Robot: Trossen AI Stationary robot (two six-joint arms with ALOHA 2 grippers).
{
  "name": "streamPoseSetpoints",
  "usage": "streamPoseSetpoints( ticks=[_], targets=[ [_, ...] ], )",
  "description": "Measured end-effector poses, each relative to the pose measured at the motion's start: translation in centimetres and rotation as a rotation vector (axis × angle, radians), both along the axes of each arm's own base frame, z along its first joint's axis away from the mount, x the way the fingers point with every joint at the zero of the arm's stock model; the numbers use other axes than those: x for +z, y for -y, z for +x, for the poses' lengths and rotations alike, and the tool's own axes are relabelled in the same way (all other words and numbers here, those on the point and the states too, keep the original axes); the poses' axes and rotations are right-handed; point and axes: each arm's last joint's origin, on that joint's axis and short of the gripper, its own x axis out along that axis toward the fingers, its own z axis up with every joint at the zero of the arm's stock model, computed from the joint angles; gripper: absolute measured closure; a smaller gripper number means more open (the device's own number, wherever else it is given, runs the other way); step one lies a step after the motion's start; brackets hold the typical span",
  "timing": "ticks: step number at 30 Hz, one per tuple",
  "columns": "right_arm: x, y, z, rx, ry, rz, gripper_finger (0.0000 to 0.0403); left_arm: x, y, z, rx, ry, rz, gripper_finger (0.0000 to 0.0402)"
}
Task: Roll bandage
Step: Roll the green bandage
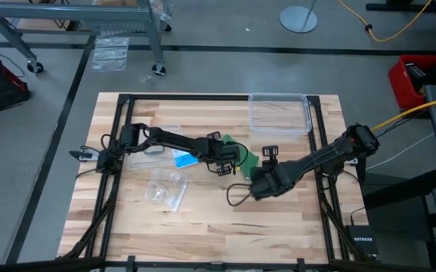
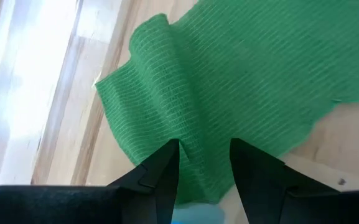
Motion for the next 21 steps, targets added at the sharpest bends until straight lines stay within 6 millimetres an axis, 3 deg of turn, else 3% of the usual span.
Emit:
streamPoseSetpoints(
  ticks=[10, 21],
  targets=[
    [0.4, -1.7, -2.5, -0.077, -0.055, -0.071, 0.0402, 1.4, 0.8, 0.4, -0.054, 0.065, 0.021, 0.0265],
    [0.6, -2.9, -3.9, -0.125, -0.027, -0.121, 0.0402, 1.4, -1.8, 0.1, 0.028, 0.044, 0.059, 0.0265]
  ],
)
